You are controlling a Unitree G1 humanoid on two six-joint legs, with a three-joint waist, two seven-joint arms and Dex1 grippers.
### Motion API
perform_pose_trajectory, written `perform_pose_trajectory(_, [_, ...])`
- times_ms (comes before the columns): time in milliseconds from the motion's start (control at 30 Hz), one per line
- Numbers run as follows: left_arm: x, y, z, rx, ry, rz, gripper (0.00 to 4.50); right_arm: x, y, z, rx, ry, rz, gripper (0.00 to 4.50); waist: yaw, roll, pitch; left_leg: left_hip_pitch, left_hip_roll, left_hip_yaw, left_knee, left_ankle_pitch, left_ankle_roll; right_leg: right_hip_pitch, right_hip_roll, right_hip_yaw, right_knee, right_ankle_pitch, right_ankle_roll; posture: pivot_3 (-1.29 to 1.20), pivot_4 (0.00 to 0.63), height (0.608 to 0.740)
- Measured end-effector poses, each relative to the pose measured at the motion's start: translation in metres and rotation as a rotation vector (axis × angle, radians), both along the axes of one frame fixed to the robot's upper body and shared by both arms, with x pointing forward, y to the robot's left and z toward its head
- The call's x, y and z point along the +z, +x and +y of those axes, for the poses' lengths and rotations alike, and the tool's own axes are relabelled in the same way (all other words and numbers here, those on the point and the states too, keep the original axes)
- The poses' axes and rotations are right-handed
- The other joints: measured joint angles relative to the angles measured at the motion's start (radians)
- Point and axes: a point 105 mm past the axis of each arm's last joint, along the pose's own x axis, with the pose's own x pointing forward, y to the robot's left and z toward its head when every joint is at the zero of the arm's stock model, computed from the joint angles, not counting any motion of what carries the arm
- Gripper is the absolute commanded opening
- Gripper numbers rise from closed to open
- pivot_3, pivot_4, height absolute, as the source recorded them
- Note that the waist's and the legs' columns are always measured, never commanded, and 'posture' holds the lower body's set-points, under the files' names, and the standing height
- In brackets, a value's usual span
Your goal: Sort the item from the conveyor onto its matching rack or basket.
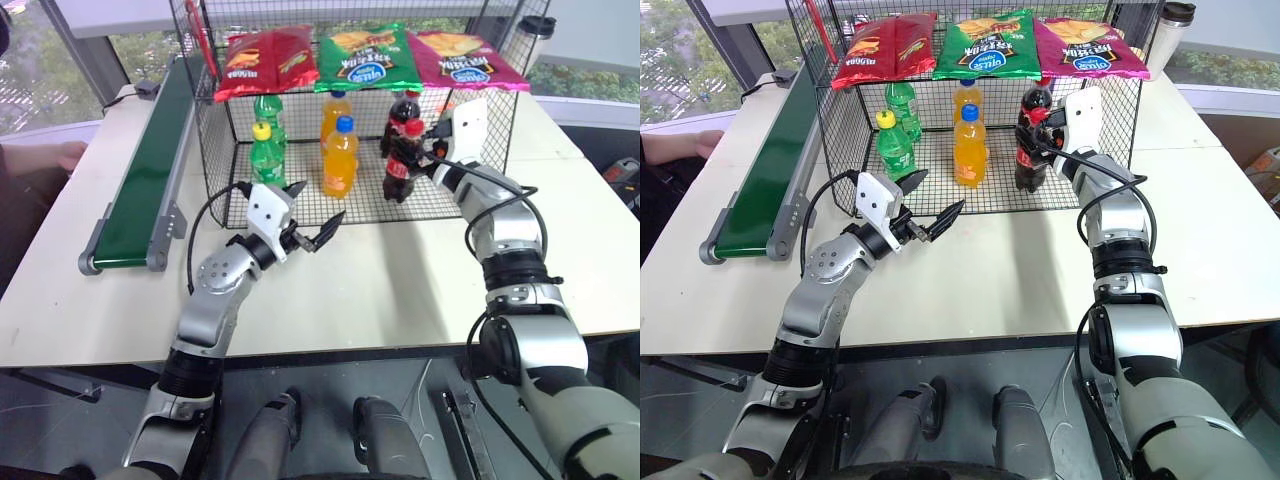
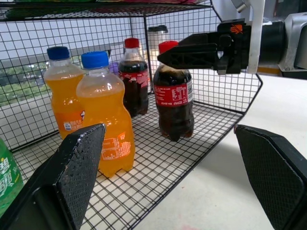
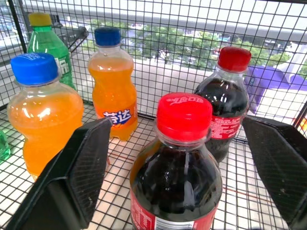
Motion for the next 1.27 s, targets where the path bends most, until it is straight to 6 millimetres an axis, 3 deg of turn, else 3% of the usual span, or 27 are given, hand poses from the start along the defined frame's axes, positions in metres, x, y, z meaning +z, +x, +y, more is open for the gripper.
perform_pose_trajectory(200, [-0.001,0.000,0.001,0.002,0.003,0.002,4.50,0.011,-0.014,-0.010,-0.001,-0.044,-0.018,4.46,0.002,0.000,0.000,0.000,0.000,0.000,0.000,0.000,0.000,0.000,0.000,0.000,0.000,0.000,0.000,0.00,0.150,0.738])
perform_pose_trajectory(467, [-0.019,0.000,0.016,0.058,0.066,0.037,4.50,-0.015,-0.048,-0.006,0.117,-0.047,0.106,4.46,-0.002,0.000,0.000,0.000,0.001,0.000,0.000,0.000,0.000,0.000,0.000,0.000,0.000,0.000,0.000,0.00,0.150,0.738])
perform_pose_trajectory(567, [-0.033,-0.003,0.026,0.081,0.101,0.063,4.50,-0.033,-0.065,0.005,0.214,-0.027,0.167,4.46,0.001,0.001,-0.001,0.000,0.001,0.000,0.000,0.000,0.000,0.001,0.000,0.000,0.000,0.000,-0.001,0.00,0.150,0.738])
perform_pose_trajectory(700, [-0.050,-0.009,0.032,0.093,0.100,0.124,4.50,-0.072,-0.099,0.032,0.409,0.012,0.314,4.46,0.004,0.001,-0.001,0.000,0.000,-0.001,0.001,0.000,0.000,0.001,-0.001,0.000,0.000,-0.002,-0.003,0.00,0.150,0.738])
perform_pose_trajectory(867, [-0.053,-0.019,0.038,0.100,0.123,0.129,4.50,-0.091,-0.128,0.060,0.553,0.009,0.382,4.46,0.000,0.001,-0.001,0.000,0.001,-0.001,0.001,-0.002,-0.003,0.001,-0.002,0.000,0.000,-0.002,-0.004,0.00,0.150,0.738])
perform_pose_trajectory(967, [-0.065,-0.026,0.044,0.112,0.149,0.171,4.50,-0.104,-0.134,0.067,0.573,0.022,0.418,4.46,0.001,0.001,-0.001,0.000,0.001,-0.001,0.001,-0.002,-0.003,0.001,-0.001,0.000,0.000,-0.002,-0.004,0.00,0.150,0.738])
perform_pose_trajectory(1133, [-0.080,-0.037,0.053,0.104,0.189,0.223,4.50,-0.107,-0.133,0.068,0.566,0.014,0.420,4.46,0.003,0.001,-0.001,0.000,0.001,-0.001,0.001,-0.002,-0.003,0.001,-0.002,0.000,-0.001,-0.002,-0.004,0.00,0.150,0.738])
perform_pose_trajectory(1267, [-0.080,-0.037,0.055,0.107,0.176,0.231,4.50,-0.109,-0.132,0.067,0.556,0.012,0.427,4.46,0.004,0.001,-0.001,0.000,0.001,-0.001,0.001,-0.002,-0.003,0.001,-0.002,0.000,-0.001,-0.003,-0.004,0.00,0.150,0.738])
